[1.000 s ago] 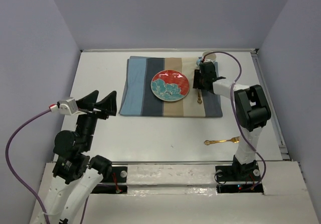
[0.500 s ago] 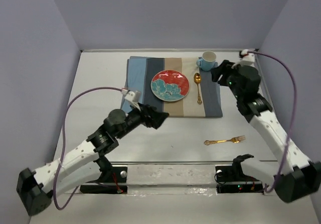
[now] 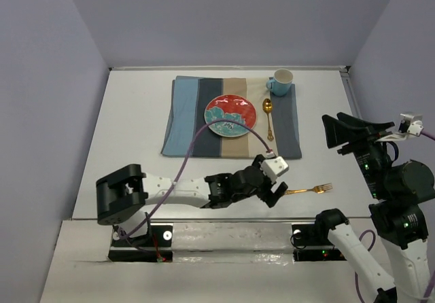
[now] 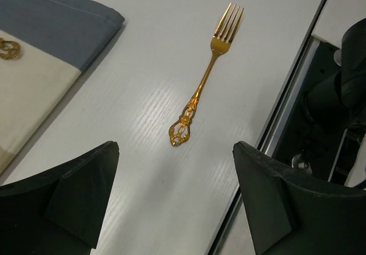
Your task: Set the dinner table for one person
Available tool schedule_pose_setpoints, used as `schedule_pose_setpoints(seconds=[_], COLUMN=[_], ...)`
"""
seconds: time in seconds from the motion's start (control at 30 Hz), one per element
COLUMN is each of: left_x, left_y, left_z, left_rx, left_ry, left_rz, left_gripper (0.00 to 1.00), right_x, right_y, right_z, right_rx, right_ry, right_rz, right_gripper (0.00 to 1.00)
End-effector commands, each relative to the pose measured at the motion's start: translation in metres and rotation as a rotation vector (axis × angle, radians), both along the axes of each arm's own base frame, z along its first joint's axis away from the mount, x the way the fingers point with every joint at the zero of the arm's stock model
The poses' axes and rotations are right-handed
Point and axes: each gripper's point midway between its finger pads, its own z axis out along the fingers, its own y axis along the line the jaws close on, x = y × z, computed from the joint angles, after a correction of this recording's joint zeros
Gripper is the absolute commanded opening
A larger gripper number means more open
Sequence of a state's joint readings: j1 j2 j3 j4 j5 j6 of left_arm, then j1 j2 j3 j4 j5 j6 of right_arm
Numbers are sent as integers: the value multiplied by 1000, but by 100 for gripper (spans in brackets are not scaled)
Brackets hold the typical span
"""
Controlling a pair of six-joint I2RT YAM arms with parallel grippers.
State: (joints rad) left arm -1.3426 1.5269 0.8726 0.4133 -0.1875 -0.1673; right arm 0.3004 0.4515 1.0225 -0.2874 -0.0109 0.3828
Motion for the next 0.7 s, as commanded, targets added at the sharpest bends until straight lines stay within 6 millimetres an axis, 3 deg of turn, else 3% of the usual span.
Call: schedule_pose_setpoints(seconds=[0.0, 0.03, 0.2, 0.3, 0.33, 0.37, 0.67], left_x=[-2, -1, -7, -4, -2, -3, -4], left_y=[-45, -61, -100, -110, -118, -119, -145], left_z=[9, 0, -34, -45, -40, -56, -89], left_rx=[-2, 22, 109, 153, 144, 181, 242], left_ry=[-81, -83, -103, -124, -134, -123, -122], left_rz=[-135, -147, -247, -270, -274, -286, -353], left_gripper=[92, 92, 92, 91, 90, 89, 89], right_x=[-17, -17, -21, -23, -24, -23, -21], right_y=[-3, -3, -3, -2, 0, 0, 6], right_z=[0, -1, -4, -5, -6, -9, -16], right_rx=[-31, -34, -35, -41, -44, -48, -65], right_ry=[9, 11, 11, 14, 16, 21, 41], right_rz=[10, 13, 19, 27, 35, 37, 63], right_gripper=[62, 62, 61, 61, 61, 61, 61])
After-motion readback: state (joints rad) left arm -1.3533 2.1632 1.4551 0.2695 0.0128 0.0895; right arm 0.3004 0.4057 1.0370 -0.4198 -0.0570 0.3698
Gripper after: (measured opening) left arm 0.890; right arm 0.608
